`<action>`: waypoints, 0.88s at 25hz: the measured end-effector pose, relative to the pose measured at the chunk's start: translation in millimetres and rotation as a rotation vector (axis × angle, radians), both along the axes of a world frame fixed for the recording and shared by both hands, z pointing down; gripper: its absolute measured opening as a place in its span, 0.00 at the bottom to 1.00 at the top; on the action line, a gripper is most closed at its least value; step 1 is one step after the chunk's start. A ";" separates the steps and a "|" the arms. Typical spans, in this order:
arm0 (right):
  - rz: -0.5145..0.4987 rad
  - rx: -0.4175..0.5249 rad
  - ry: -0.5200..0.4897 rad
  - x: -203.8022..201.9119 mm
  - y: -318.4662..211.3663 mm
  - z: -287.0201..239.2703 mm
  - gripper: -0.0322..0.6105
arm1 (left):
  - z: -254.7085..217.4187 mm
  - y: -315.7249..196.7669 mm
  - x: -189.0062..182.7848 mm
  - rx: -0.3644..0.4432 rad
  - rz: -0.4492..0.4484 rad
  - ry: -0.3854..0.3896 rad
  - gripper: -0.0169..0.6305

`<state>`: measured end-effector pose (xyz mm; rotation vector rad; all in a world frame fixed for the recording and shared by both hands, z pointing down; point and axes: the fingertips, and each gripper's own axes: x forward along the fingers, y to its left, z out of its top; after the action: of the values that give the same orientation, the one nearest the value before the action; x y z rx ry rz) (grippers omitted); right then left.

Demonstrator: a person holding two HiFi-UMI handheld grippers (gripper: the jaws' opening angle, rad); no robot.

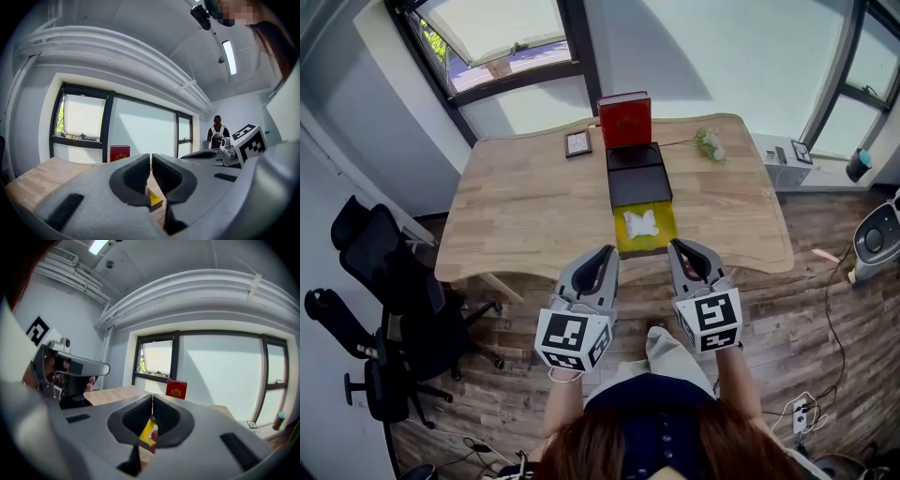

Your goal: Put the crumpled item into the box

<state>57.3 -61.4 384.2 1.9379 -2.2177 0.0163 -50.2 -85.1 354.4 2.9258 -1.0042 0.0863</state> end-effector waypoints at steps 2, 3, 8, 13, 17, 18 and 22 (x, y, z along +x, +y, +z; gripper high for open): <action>0.006 0.012 -0.001 -3.1 6.4 -4.8 0.09 | -1.8 3.7 -3.5 0.006 0.001 0.000 0.08; 0.009 0.017 -0.001 -4.7 9.3 -6.9 0.09 | -2.6 5.3 -5.5 0.009 0.001 0.000 0.08; 0.025 0.024 0.015 -10.1 21.1 -9.2 0.09 | -4.6 13.0 -14.5 0.019 0.001 0.003 0.08; 0.032 0.029 0.024 -14.9 32.3 -11.7 0.09 | -4.5 22.9 -20.3 0.020 0.002 0.006 0.08; 0.031 0.031 0.030 -19.6 39.6 -14.0 0.09 | -3.7 30.1 -25.3 0.017 -0.001 0.012 0.08; 0.029 0.032 0.031 -20.6 41.3 -14.3 0.09 | -3.2 31.8 -26.2 0.017 -0.002 0.013 0.08; 0.027 0.035 0.029 -22.9 46.6 -16.0 0.09 | -0.5 38.5 -27.5 0.010 -0.001 0.015 0.08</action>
<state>34.3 -14.8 368.2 1.9729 -2.1881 -0.0472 -77.7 -46.5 353.9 2.9306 -1.0072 0.0586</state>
